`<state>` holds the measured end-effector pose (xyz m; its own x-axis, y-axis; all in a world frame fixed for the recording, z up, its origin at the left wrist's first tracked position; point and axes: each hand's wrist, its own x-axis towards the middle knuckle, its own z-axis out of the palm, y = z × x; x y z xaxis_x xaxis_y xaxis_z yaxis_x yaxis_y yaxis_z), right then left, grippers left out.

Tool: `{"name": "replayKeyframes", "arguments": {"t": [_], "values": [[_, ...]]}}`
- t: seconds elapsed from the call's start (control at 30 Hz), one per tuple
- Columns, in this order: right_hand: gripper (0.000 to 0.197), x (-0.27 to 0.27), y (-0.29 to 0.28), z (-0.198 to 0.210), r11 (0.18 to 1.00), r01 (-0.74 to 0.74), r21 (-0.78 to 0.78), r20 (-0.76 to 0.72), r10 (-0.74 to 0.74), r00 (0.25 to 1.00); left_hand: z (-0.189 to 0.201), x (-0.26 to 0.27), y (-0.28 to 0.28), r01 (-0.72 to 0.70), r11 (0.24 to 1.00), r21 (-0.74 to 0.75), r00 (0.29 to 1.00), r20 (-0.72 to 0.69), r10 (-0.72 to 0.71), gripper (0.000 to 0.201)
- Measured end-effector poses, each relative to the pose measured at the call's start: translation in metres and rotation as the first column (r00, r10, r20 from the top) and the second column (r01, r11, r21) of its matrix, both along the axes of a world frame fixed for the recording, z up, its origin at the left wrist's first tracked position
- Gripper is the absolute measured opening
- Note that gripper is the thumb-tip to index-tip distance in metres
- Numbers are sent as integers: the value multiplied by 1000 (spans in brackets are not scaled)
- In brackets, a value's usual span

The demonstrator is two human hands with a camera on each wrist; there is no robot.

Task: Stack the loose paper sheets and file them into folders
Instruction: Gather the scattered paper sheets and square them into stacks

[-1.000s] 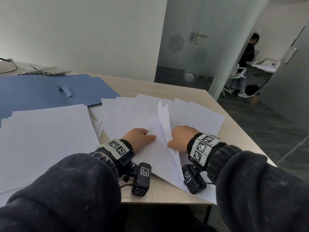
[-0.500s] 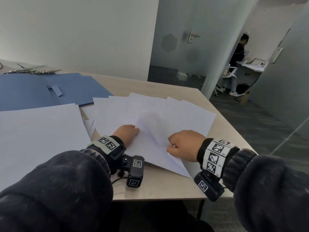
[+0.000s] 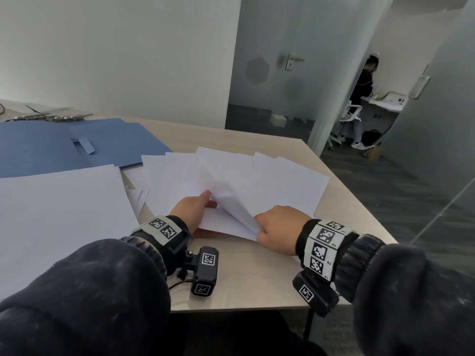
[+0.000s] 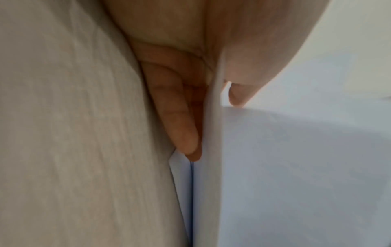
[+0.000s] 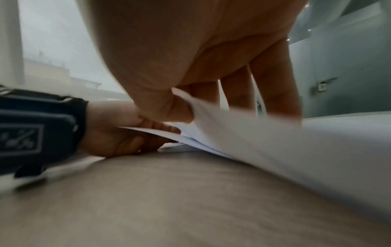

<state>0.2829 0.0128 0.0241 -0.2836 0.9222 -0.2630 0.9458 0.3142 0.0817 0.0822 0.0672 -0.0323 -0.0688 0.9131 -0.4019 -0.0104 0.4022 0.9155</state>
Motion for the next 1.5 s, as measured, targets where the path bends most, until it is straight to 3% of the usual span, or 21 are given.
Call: {"name": "replayKeyframes", "arguments": {"t": [0.1, 0.2, 0.3, 0.47, 0.6, 0.73, 0.93, 0.97, 1.03, 1.1, 1.17, 1.2, 1.23, 1.3, 1.4, 1.5], "values": [[24, 17, 11, 5, 986, 162, 34, -97, -158, 983, -5, -2, 1, 67, 992, 103, 992, -116, -55, 13], [20, 39, 23, 11, 947, 290, 137, -168, -266, 949, -10, -3, 3, 154, 974, 169, 972, -204, -118, 31], [33, 56, 35, 16, 890, 390, 237, -221, -342, 914, -6, -5, 1, 167, 975, 149, 956, -267, -123, 47], [38, 66, 44, 19, 832, 507, 226, -384, -402, 831, -5, -6, 2, 196, 976, 99, 948, -272, -163, 83], [33, 54, 40, 11, 897, 375, 233, -339, -286, 896, -9, -7, 3, 177, 980, 95, 972, -175, -158, 95], [29, 35, 33, -1, 939, 265, 218, -266, -204, 942, -9, -6, 3, 196, 968, 159, 978, -104, -181, 48], [29, 26, 26, -15, 994, 79, 81, -200, -61, 978, -7, -2, 0, 140, 978, 153, 977, -184, -111, 39], [32, 25, 25, -17, 997, 60, 46, -183, -50, 982, -3, 0, -3, 97, 985, 145, 975, -214, -65, 36], [52, 24, 22, -19, 999, 30, -17, -147, -32, 989, 13, 3, -15, 160, 984, 78, 922, -368, -121, 38], [81, 22, 18, -19, 999, -8, -53, -92, 3, 996, 16, -1, -17, 118, 984, 136, 928, -367, -61, 42], [97, 17, 16, -19, 998, -24, -58, -50, 22, 999, 18, 0, -20, 161, 975, 153, 909, -407, -86, 40], [95, 14, 17, -20, 999, -22, -39, -38, 20, 999, 20, 0, -24, 131, 983, 129, 948, -306, -86, 38], [87, 13, 19, -22, 1000, -15, -10, -27, 15, 1000, 21, -1, -24, 55, 996, 75, 996, -70, -50, 36], [66, 11, 24, -23, 998, 16, 59, -12, -15, 1000, 19, -2, -21, -25, 992, 125, 983, 181, 2, 35], [33, 15, 26, -14, 979, 104, 174, -69, -94, 993, 23, -4, -15, -20, 992, 125, 943, 332, -23, 43], [19, 30, 30, 1, 913, 301, 275, -290, -219, 932, 33, -12, -11, -14, 986, 166, 938, 343, -44, 33]]}}
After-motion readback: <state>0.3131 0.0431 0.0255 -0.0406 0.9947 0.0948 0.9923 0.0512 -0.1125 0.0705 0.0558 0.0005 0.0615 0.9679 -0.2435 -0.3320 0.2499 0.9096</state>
